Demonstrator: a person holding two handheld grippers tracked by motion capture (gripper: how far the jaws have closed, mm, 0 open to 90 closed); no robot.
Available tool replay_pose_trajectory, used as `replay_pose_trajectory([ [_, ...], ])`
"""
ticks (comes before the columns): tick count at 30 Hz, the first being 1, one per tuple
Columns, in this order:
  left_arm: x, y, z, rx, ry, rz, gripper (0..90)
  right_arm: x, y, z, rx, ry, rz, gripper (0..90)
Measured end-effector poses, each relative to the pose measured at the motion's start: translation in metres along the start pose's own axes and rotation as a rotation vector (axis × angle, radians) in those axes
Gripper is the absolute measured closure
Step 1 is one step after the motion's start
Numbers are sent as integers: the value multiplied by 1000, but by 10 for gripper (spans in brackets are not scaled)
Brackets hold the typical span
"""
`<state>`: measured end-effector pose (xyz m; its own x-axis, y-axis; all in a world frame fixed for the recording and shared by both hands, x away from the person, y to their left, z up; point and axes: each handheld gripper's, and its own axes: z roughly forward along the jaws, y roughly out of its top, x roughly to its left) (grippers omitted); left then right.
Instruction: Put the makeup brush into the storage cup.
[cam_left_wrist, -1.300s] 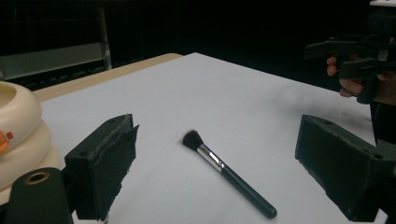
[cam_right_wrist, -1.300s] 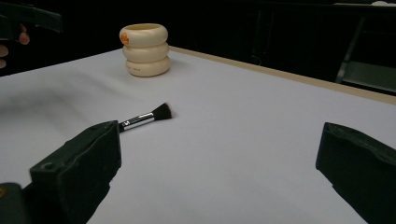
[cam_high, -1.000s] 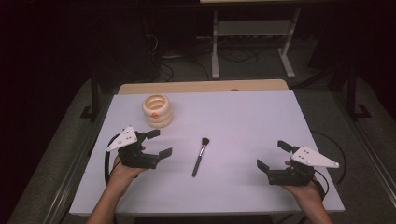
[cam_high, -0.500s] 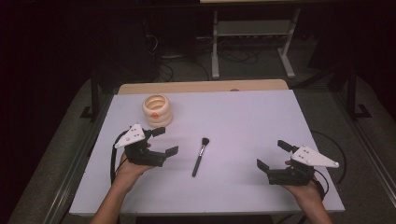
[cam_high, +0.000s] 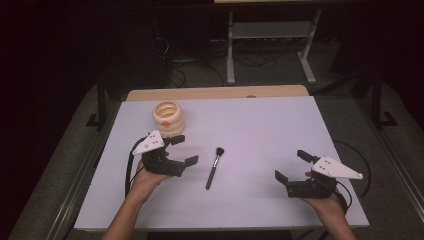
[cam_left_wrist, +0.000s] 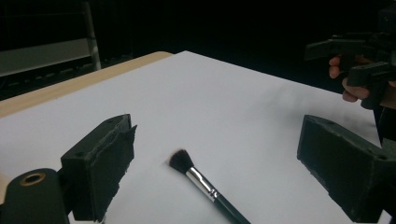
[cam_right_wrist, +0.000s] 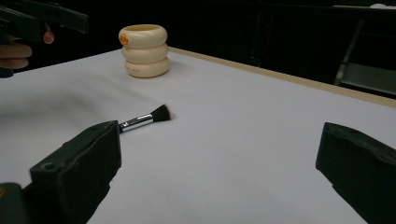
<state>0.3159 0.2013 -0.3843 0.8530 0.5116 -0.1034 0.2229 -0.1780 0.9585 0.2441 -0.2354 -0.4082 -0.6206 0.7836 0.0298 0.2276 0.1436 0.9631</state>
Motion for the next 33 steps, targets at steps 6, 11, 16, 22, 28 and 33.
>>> replay_pose_trajectory([
  [6,1,0,2,2,-6,0,106,1,0,0,0,2,2,0],
  [11,4,-1,3,1,-3,-5,106,1,0,1,7,7,7,0],
  [16,5,-1,4,2,-1,-8,106,0,0,0,0,4,-1,0],
  [22,7,0,11,13,-4,-13,106,0,0,1,2,5,5,0],
  [28,7,3,18,15,-8,-16,106,0,0,1,4,3,6,0],
  [33,8,8,22,8,-4,-11,106,-1,0,2,3,2,3,0],
])
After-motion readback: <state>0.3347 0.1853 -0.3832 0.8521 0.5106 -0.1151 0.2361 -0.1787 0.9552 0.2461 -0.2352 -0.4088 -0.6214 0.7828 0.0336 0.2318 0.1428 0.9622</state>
